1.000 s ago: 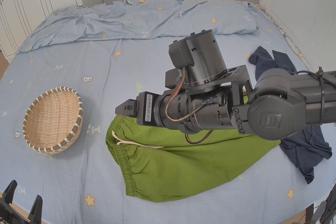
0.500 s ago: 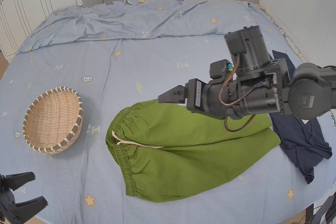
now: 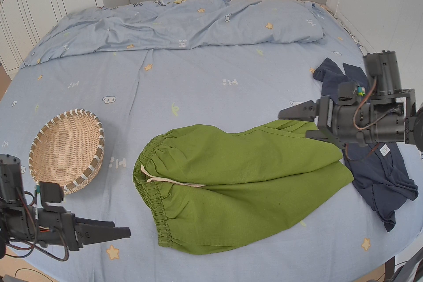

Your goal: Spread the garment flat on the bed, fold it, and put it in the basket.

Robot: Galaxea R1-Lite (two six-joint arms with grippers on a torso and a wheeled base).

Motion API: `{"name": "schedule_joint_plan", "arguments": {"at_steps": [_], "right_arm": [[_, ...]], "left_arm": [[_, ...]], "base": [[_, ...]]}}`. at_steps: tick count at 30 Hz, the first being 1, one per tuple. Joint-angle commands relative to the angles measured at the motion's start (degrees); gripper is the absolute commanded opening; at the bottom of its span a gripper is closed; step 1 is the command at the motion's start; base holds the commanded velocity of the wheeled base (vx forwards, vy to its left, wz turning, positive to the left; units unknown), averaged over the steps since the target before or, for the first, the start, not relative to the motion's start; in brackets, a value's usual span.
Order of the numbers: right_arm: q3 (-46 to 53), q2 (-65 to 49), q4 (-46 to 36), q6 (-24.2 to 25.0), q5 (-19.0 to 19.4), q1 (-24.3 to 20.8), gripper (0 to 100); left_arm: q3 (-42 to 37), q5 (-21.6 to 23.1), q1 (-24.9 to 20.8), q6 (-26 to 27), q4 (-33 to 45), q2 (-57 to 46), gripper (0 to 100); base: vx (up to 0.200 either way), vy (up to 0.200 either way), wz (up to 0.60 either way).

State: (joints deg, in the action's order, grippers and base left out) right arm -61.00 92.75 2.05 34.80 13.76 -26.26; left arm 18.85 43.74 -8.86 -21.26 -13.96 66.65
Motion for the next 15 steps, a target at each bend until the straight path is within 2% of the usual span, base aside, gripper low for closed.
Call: {"name": "schedule_joint_plan", "arguments": {"at_steps": [1, 2, 3, 4, 5, 10, 11, 15], "right_arm": [[7.92, -7.67, 1.99, -0.35, 7.59, 10.09, 100], [9.32, -9.16, 4.02, -0.18, 12.52, 12.55, 100], [9.41, -9.34, 5.16, 0.0, 14.27, 13.43, 100], [9.41, -9.34, 5.16, 0.0, 14.27, 13.43, 100], [9.94, -9.51, 7.27, 0.18, 15.86, 14.57, 100], [10.38, -9.51, 7.53, 0.18, 15.86, 14.57, 100], [10.9, -9.51, 7.88, 0.0, 16.03, 14.57, 100], [12.05, -9.34, 7.97, -0.26, 15.86, 13.78, 100]], "left_arm": [[-6.28, 3.19, -1.42, -1.15, -9.86, 17.29, 100], [-4.87, 3.19, -4.23, -1.42, -12.67, 17.9, 100], [-3.82, 3.19, -5.9, -1.77, -13.02, 18.52, 100], [-3.82, 3.19, -5.9, -1.77, -13.02, 18.52, 100], [-2.94, 3.28, -8.72, -4.23, -13.55, 20.19, 100], [-2.76, 3.11, -10.21, -5.9, -13.64, 22.39, 100], [-2.06, 2.75, -9.95, -5.55, -15.13, 29.15, 100], [-3.47, 2.49, -10.12, -5.55, -19.7, 32.14, 100]], "base": [[0.0, 0.0, 0.0], [0.0, 0.0, 0.0], [0.0, 0.0, 0.0], [0.0, 0.0, 0.0], [0.0, 0.0, 0.0], [0.0, 0.0, 0.0], [0.0, 0.0, 0.0], [0.0, 0.0, 0.0]]}}
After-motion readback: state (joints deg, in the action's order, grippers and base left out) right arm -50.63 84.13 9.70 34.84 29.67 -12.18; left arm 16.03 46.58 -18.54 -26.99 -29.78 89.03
